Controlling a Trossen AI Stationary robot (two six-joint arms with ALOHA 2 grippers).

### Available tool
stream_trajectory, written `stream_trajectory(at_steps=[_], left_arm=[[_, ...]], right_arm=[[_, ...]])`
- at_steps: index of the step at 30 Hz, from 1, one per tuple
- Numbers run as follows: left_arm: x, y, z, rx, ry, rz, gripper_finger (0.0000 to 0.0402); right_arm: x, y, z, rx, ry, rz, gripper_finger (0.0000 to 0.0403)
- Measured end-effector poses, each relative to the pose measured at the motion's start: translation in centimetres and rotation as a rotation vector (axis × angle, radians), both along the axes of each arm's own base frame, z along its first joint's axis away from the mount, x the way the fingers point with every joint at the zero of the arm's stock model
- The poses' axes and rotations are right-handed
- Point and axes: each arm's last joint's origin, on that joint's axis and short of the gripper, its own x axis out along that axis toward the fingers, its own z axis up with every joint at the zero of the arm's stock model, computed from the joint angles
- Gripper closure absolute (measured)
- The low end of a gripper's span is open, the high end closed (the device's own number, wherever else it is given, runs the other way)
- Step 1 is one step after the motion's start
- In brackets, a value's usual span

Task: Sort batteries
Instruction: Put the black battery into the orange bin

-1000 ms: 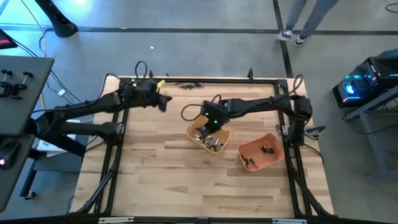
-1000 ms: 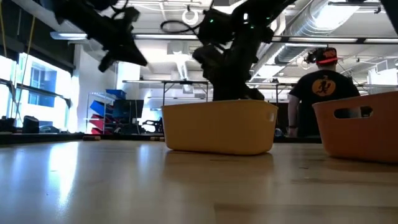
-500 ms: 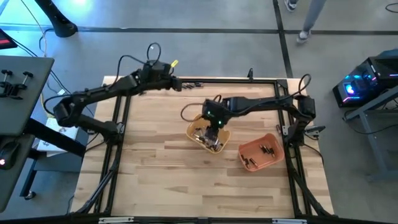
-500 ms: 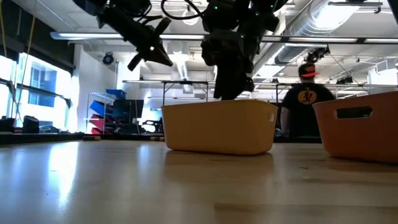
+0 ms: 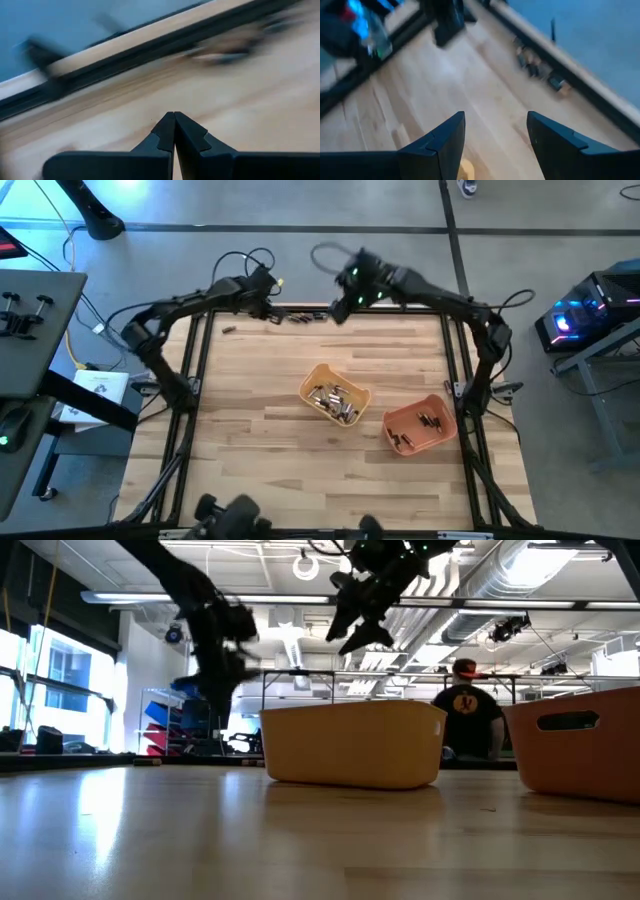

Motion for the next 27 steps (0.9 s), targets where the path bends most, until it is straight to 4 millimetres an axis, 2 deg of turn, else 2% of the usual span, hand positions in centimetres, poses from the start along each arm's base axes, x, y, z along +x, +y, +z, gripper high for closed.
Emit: stream_trajectory(at_steps=[3,7,10,17,23,27], left_arm=[[-1.8,1.6,-2.3,-0.055,0.143,0.091,0.0401],[-4.0,2.9,-3.9,-0.126,0.247,0.183,0.0401],[-5.1,3.6,-3.6,-0.131,0.218,0.243,0.0401],[-6.2,4.2,-1.9,-0.034,0.254,0.15,0.0401],[-8.6,4.3,-3.6,-0.224,0.319,0.211,0.0375],[-8.8,4.5,-4.0,-0.226,0.335,0.269,0.0353]], right_arm=[[-0.9,-1.2,2.2,0.003,-0.038,-0.061,0.0195],[-1.6,-1.5,3.6,0.006,-0.03,-0.086,0.0195],[-1.6,-1.3,3.9,-0.018,-0.032,-0.062,0.0195],[-1.7,-1.3,3.8,-0.083,0.007,0.019,0.0195],[-1.9,-1.3,3.7,-0.146,0.038,0.097,0.0195],[-2.0,-1.2,3.6,-0.164,0.055,0.13,0.0195]])
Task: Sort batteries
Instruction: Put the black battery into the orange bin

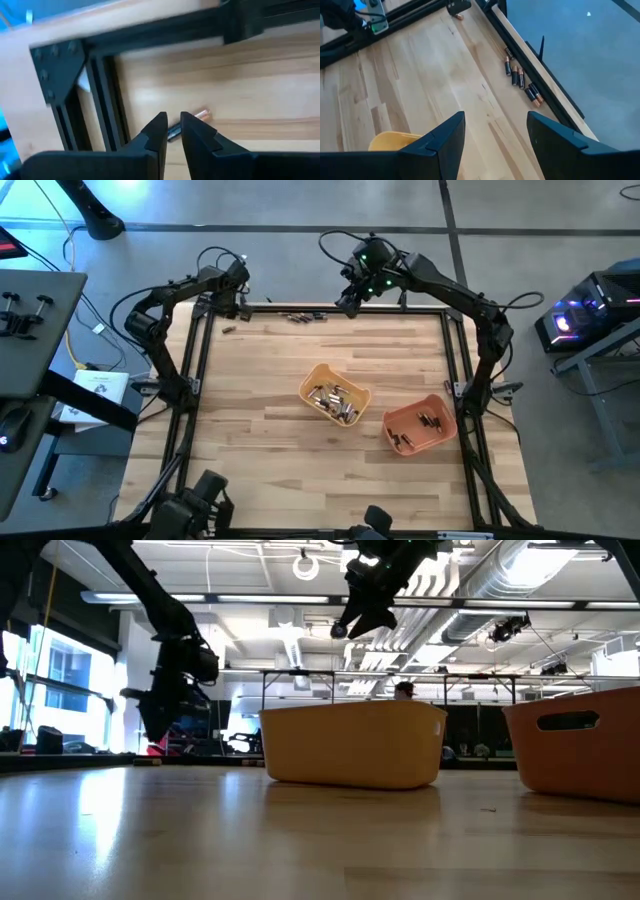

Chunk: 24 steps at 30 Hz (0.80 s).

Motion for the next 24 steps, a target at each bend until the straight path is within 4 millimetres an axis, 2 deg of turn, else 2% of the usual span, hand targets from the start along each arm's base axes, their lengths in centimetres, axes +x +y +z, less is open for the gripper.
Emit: stream_trajectory(at_steps=[3,9,17,24], left_arm=[[0.0,-0.4,-0.5,-0.051,0.018,0.06,0.0357],[0.1,-0.4,-2.5,-0.101,0.113,0.041,0.0398],[0.2,0.0,-3.6,-0.113,0.183,0.079,0.0401],[1.3,-0.8,-4.8,-0.189,0.252,-0.009,0.0401]], right_arm=[[0.0,0.0,0.0,-0.017,0.011,0.022,0.0195],[-0.1,0.1,-0.1,-0.012,0.019,0.023,0.0195],[0.1,0.5,-0.1,0.015,0.011,0.055,0.0195],[0.3,1.0,-0.2,0.019,0.015,0.07,0.0195]])
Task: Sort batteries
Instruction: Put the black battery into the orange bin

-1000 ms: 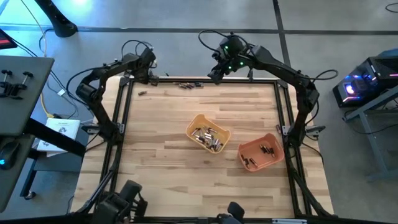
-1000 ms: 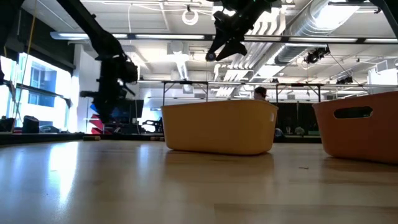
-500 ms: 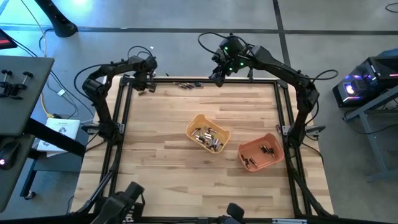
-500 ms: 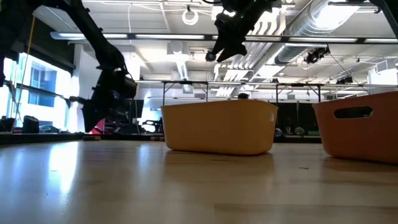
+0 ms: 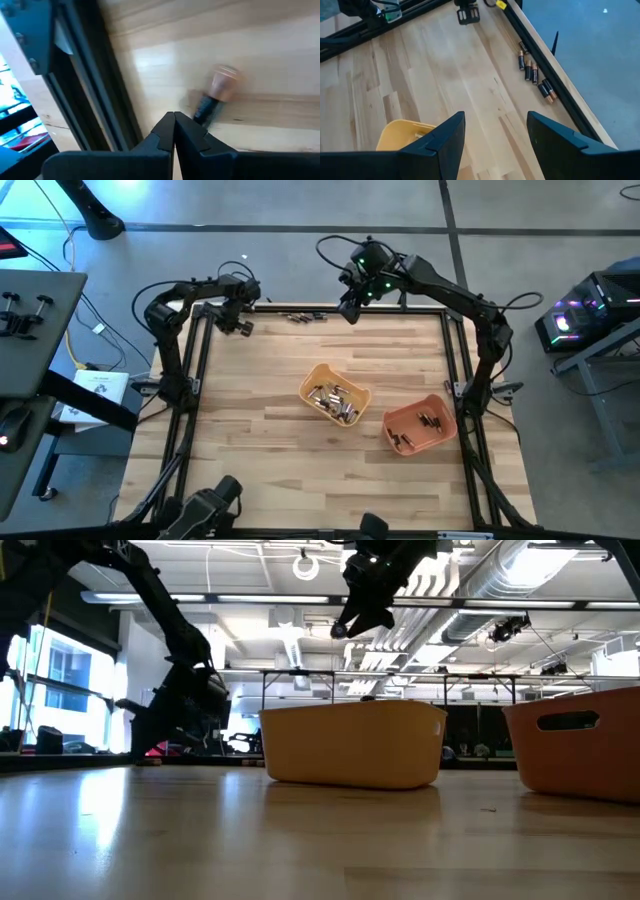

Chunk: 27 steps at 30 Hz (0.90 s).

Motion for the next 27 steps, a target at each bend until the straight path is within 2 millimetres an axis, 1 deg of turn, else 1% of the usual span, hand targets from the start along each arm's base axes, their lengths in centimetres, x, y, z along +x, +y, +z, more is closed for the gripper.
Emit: stream_trajectory(at_steps=[5,12,17,21,24,27], left_arm=[[1.2,0.2,-1.0,-0.014,0.024,-0.039,0.0401],[2.6,0.1,-1.4,-0.036,0.021,-0.099,0.0401],[4.9,0.4,-0.6,0.025,-0.055,-0.151,0.0401],[6.7,0.5,0.4,0.039,-0.145,-0.178,0.0401],[8.4,-0.1,1.1,0.039,-0.198,-0.209,0.0401],[9.6,-0.7,2.4,0.035,-0.229,-0.279,0.0401]], right_arm=[[0.3,0.5,0.0,-0.001,-0.003,0.014,0.0195],[0.6,1.1,-0.1,0.007,0.008,0.031,0.0195],[0.7,1.4,-0.1,0.009,0.011,0.037,0.0195],[0.6,1.4,-0.1,0.015,0.015,0.032,0.0195],[0.5,1.1,-0.1,0.017,0.014,0.023,0.0195],[0.3,0.7,-0.1,0.026,0.012,0.001,0.0195]])
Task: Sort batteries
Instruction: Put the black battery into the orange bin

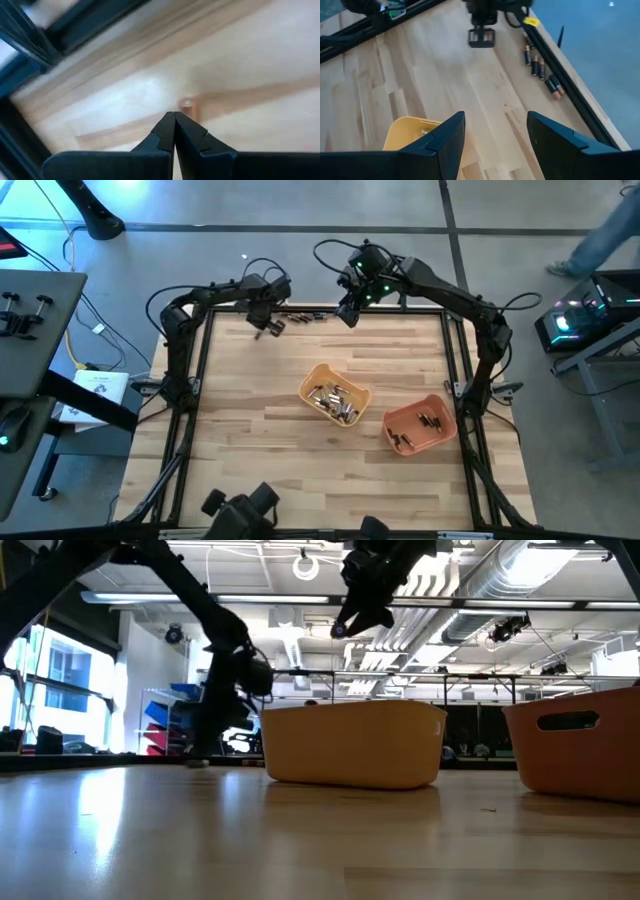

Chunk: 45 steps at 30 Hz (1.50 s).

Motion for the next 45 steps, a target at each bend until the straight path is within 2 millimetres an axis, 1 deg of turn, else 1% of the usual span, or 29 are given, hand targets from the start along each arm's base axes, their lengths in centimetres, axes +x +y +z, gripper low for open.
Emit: stream_trajectory(at_steps=[3,6,9,11,13,15,18,22,25,27,29,32,35,37,40,42,45], left_arm=[[0.0,-0.3,2.2,0.01,-0.011,-0.016,0.0401],[-0.8,-1.0,4.8,0.049,-0.06,-0.003,0.0401],[-1.9,-2.2,7.3,0.125,-0.17,-0.012,0.0401],[-2.7,-3.4,8.1,0.144,-0.277,-0.018,0.0401],[-3.6,-5.0,8.4,0.152,-0.383,-0.012,0.0401],[-4.5,-6.9,8.5,0.168,-0.446,-0.006,0.0401],[-6.0,-10.0,8.0,0.166,-0.463,-0.024,0.0401],[-7.4,-13.7,7.8,0.185,-0.514,-0.047,0.0401],[-8.1,-15.4,7.7,0.224,-0.571,0.006,0.0401],[-8.4,-15.8,7.8,0.245,-0.597,0.047,0.0401],[-8.7,-16.0,7.9,0.256,-0.616,0.068,0.0401],[-8.7,-16.0,7.8,0.256,-0.617,0.068,0.0401],[-8.6,-16.0,7.9,0.261,-0.62,0.033,0.0401],[-8.4,-15.9,7.9,0.255,-0.627,-0.004,0.0401],[-8.3,-15.8,7.8,0.241,-0.636,-0.014,0.0401],[-8.1,-15.7,7.7,0.24,-0.643,-0.021,0.0401],[-8.0,-15.6,7.6,0.241,-0.644,-0.024,0.0401]], right_arm=[[0.0,-0.5,0.0,0.022,-0.016,-0.062,0.0195],[0.2,-1.0,-0.5,0.066,-0.014,-0.134,0.0195],[1.0,-1.3,-1.7,0.107,0.007,-0.163,0.0195],[1.9,-1.3,-2.5,0.136,0.001,-0.186,0.0195],[3.1,-1.2,-3.7,0.162,0.002,-0.194,0.0195],[4.6,-1.2,-5.1,0.172,-0.002,-0.197,0.0195],[6.5,-1.6,-7.1,0.166,-0.02,-0.252,0.0195],[8.7,-3.0,-10.6,0.231,-0.06,-0.381,0.0196],[9.7,-4.1,-12.8,0.292,-0.087,-0.462,0.0213],[10.0,-4.5,-13.9,0.327,-0.09,-0.497,0.0239],[10.2,-4.6,-15.0,0.359,-0.073,-0.531,0.0276],[11.1,-3.9,-16.2,0.391,-0.062,-0.537,0.0327],[11.6,-3.2,-17.0,0.435,-0.047,-0.523,0.035],[11.7,-2.6,-17.2,0.43,-0.023,-0.521,0.035],[11.8,-1.8,-17.4,0.386,0.021,-0.525,0.0332],[11.8,-1.3,-17.6,0.387,0.055,-0.521,0.0308],[11.6,-0.4,-17.9,0.377,0.122,-0.532,0.0261]])
